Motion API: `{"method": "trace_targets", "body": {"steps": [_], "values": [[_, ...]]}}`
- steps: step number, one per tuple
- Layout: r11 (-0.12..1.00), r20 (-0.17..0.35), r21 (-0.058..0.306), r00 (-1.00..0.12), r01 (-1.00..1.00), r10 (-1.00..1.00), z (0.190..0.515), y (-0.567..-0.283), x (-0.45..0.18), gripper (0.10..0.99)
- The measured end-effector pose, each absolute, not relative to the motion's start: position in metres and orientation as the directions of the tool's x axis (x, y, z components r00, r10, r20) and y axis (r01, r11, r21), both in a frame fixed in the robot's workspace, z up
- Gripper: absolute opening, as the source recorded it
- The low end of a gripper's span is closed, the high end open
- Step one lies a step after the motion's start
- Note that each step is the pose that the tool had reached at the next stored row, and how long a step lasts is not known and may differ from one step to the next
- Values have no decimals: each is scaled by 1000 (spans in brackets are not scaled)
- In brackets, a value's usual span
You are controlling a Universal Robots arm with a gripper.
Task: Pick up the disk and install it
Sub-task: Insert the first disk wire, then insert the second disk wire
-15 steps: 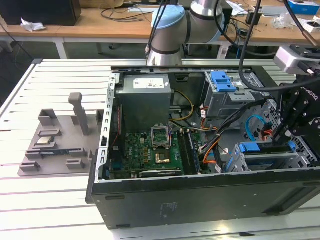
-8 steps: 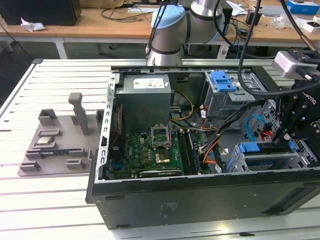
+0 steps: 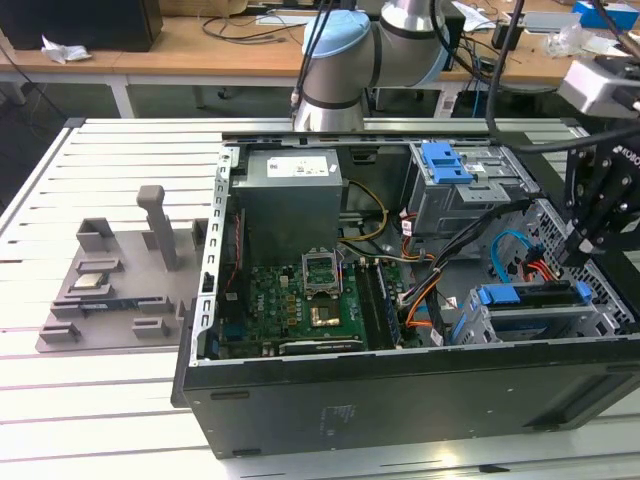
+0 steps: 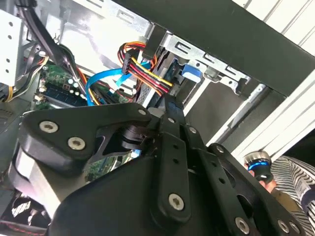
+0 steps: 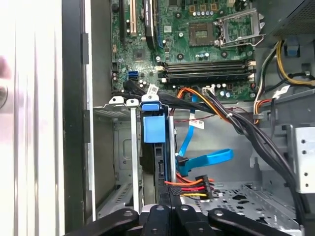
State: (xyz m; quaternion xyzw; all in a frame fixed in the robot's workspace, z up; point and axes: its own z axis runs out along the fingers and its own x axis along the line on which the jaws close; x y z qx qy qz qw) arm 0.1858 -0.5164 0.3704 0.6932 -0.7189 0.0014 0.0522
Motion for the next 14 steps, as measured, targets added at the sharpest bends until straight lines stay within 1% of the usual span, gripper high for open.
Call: {"method": "trace_targets", "body": {"steps": [4, 13, 14], "values": [[39, 77, 70, -33, -997, -996, 378, -516, 186, 106], [39, 77, 70, -33, -997, -996, 379, -516, 186, 106], [39, 77, 70, -34, -997, -996, 379, -516, 186, 173]]}}
